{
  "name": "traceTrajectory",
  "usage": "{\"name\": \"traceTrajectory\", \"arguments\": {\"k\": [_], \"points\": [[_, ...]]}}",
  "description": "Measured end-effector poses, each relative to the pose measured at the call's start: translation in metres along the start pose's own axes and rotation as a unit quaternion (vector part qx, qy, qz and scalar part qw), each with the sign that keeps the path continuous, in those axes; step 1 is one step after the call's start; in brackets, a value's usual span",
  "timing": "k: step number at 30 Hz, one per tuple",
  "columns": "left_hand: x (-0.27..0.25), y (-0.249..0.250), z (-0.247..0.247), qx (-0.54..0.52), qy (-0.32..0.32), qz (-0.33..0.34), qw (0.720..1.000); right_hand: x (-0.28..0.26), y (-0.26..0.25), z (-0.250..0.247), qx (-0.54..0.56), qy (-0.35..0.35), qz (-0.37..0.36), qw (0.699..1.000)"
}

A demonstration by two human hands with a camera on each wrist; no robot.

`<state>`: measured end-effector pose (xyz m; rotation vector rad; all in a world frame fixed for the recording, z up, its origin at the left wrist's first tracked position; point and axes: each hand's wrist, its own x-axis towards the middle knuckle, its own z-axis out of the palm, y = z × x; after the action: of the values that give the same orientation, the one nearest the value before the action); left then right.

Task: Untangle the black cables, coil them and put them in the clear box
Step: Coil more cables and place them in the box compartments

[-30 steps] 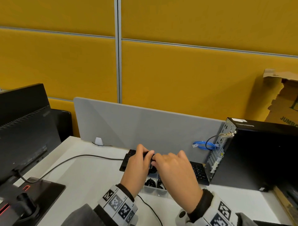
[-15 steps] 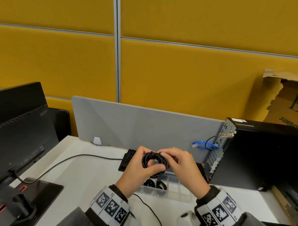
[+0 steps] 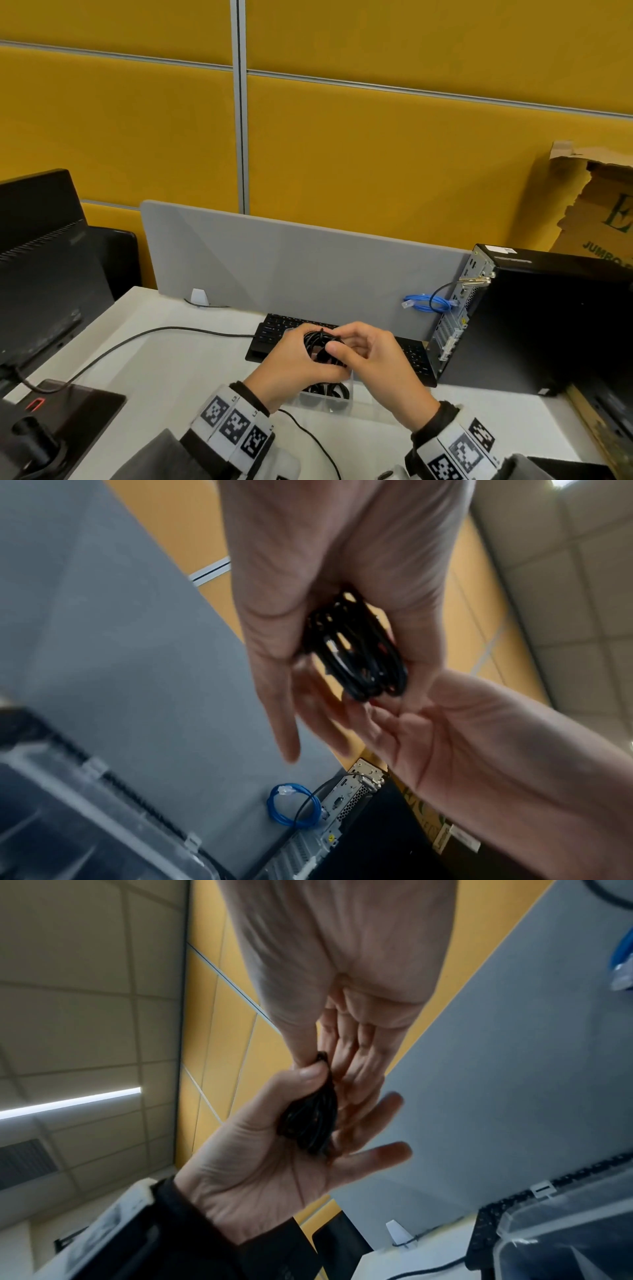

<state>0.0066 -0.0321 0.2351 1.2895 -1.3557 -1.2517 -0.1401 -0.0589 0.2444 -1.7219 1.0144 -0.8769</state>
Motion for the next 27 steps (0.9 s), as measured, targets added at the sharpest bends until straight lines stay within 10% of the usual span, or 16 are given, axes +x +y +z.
{"name": "traceTrajectory", "arguments": {"k": [5, 9, 27], "points": [[0.000, -0.008, -0.006, -0.188, -0.210, -0.102, 0.954, -0.003, 0.011, -0.009, -0.051, -0.053, -0.025, 0.997], [0.008, -0.018, 0.009, -0.252, -0.252, -0.103, 0.928, 0.000, 0.020, -0.024, -0.064, -0.102, -0.024, 0.992], [0.074, -0.102, 0.091, -0.069, -0.039, -0.222, 0.972, 0.024, 0.127, -0.049, -0.126, -0.167, 0.086, 0.974]]}}
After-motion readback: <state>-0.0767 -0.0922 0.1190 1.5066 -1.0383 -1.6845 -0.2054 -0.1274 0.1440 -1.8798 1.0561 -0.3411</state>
